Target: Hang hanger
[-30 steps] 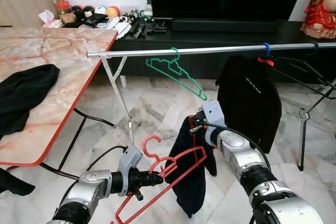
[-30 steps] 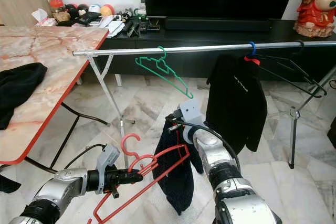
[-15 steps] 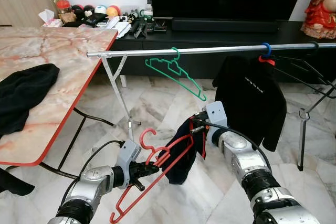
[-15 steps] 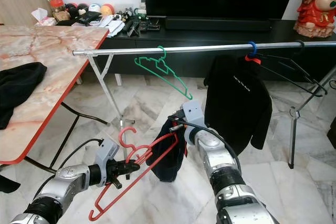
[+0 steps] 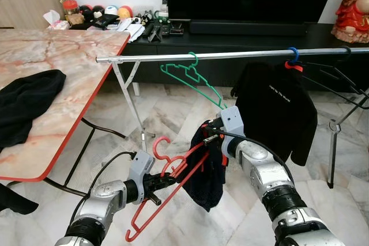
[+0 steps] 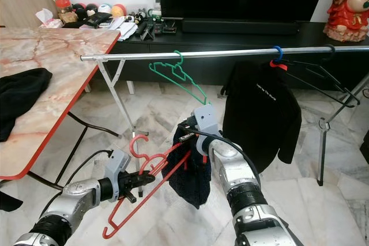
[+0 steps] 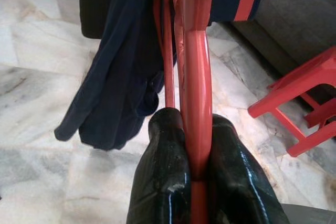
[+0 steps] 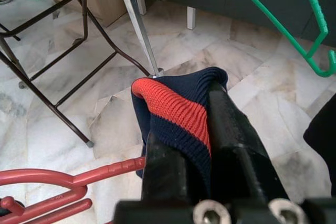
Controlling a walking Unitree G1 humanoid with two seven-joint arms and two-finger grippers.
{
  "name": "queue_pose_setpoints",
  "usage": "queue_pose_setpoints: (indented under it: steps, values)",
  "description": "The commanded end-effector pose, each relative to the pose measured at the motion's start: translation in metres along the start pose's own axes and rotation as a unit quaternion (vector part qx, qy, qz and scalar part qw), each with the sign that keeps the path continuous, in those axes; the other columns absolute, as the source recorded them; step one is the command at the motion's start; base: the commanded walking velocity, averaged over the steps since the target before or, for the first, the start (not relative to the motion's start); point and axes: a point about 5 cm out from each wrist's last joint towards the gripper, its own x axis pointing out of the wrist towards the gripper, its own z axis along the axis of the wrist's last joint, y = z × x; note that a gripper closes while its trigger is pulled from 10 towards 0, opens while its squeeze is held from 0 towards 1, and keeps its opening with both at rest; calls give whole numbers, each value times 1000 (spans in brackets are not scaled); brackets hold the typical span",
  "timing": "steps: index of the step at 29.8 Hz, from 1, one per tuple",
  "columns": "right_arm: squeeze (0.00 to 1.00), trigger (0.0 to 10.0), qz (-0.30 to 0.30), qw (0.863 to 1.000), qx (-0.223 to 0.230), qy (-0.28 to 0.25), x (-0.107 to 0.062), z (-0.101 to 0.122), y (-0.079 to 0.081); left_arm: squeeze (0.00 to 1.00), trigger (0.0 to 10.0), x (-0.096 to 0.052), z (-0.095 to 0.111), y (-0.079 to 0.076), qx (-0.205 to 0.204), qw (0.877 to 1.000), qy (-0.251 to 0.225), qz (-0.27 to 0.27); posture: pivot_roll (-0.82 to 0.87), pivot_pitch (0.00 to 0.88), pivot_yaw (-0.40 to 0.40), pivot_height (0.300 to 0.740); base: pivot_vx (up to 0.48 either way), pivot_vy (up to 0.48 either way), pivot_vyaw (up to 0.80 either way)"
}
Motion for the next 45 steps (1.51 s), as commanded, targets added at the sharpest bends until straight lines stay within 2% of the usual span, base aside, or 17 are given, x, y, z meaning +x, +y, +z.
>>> queue_pose_setpoints:
  steps: [1, 6, 9, 12, 14, 16, 19, 21, 23, 31, 34, 38, 42, 45]
  values:
    - [0, 10000, 8, 1000, 4, -21, 0, 11, 4, 0, 10000, 0, 7, 1, 3, 1000, -14, -3, -9, 20, 7, 740, 0, 0, 0]
    - [0, 10000, 20, 1000, -4, -21, -2, 12, 6, 0, 10000, 2, 17, 5, 14, 999, -45, 24, -10, 21, 6, 740, 0, 0, 0]
    - [0, 10000, 26, 999, -19, -23, -5, 13, 6, 0, 10000, 2, 17, 1, 15, 999, -38, -4, -14, 25, 9, 740, 0, 0, 0]
    - [0, 10000, 47, 996, -69, -20, -9, 14, 9, 0, 10000, 3, 14, -2, 19, 999, -28, -26, -20, 29, 12, 740, 0, 0, 0]
    - [0, 10000, 64, 995, -77, -21, -12, 15, 12, 0, 10000, 3, 13, -4, 15, 999, -24, -35, -20, 30, 12, 740, 0, 0, 0]
    - [0, 10000, 96, 991, -90, -28, -17, 18, 18, 0, 10000, 3, 10, -8, 7, 998, -10, -66, -20, 33, 12, 740, 0, 0, 0]
    - [0, 10000, 103, 989, -104, -31, -19, 19, 19, 0, 10000, 2, 8, -10, 6, 997, 0, -77, -20, 33, 12, 740, 0, 0, 0]
    - [0, 10000, 109, 983, -143, -35, -23, 23, 17, 0, 10000, -1, 0, -13, 12, 994, 38, -103, -22, 35, 15, 740, 0, 0, 0]
    - [0, 10000, 110, 981, -152, -39, -25, 26, 16, 0, 10000, -2, -4, -13, 22, 993, 54, -106, -23, 36, 16, 740, 0, 0, 0]
    - [0, 10000, 148, 974, -164, -47, -34, 36, 23, 0, 10000, 1, 12, -4, 14, 998, -3, -54, -25, 39, 15, 740, 0, 0, 0]
    - [0, 10000, 140, 972, -189, -25, -38, 25, 21, 0, 10000, 3, 21, -2, 13, 999, -36, -34, -30, 37, 15, 740, 0, 0, 0]
    - [0, 10000, 128, 974, -189, -8, -40, 15, 17, 0, 10000, 4, 29, -1, 10, 998, -65, -22, -30, 37, 13, 740, 0, 0, 0]
    - [0, 10000, 156, 970, -187, -8, -46, 12, 23, 0, 10000, 5, 35, 1, 12, 996, -89, -3, -33, 36, 13, 740, 0, 0, 0]
    - [0, 10000, 191, 961, -202, -5, -56, 10, 26, 0, 10000, 4, 43, 5, 10, 993, -115, 20, -33, 36, 13, 740, 0, 0, 0]
